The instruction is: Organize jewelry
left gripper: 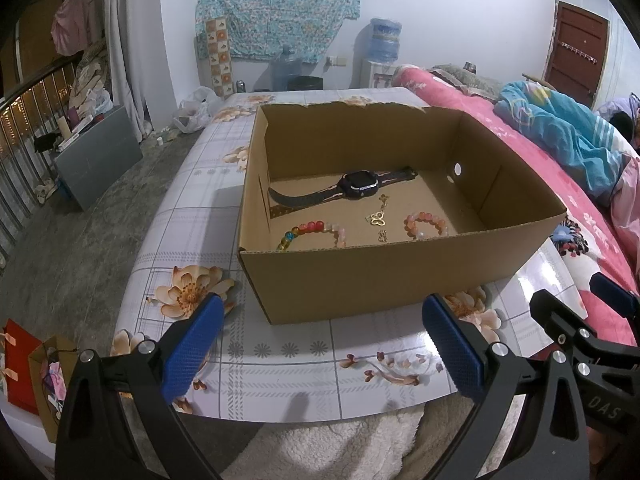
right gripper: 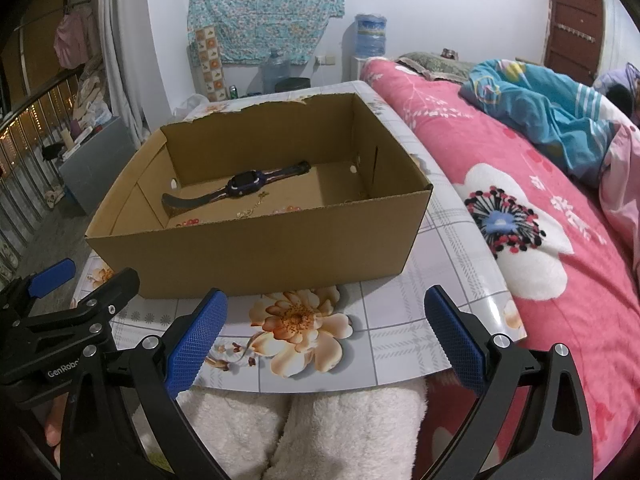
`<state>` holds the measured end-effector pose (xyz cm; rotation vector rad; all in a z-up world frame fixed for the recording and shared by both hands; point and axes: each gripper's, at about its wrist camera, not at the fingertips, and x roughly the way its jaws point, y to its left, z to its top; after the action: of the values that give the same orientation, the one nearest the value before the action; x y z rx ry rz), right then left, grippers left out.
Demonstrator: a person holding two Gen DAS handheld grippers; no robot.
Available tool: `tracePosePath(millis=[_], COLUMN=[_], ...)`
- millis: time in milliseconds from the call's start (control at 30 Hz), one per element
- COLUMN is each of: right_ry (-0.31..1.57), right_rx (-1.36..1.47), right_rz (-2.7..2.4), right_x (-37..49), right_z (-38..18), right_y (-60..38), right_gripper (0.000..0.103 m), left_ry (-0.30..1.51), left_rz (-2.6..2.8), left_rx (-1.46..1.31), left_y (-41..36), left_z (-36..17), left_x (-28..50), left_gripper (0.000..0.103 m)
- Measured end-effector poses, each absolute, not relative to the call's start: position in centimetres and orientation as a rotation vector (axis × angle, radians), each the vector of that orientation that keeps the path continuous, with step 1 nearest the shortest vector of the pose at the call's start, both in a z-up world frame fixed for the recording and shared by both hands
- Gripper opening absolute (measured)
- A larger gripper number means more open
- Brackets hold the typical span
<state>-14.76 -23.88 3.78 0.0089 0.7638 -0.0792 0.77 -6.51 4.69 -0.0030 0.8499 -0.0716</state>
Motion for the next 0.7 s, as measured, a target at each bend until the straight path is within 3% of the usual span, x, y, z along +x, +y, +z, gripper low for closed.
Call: tracePosePath(millis=[700], right_ry=[0.764], right_rx=[0.01], right_rz=[-0.079], right_x=[-14.81], right_z=[3.8], right_y=[-23.72], right_gripper=[0.095], left_ry=[0.851], left_rz=[-0.073], left_rx=[-0.004], left_y=[-6.42], left_z=[4.66], left_x=[0.82], left_gripper=[0.097])
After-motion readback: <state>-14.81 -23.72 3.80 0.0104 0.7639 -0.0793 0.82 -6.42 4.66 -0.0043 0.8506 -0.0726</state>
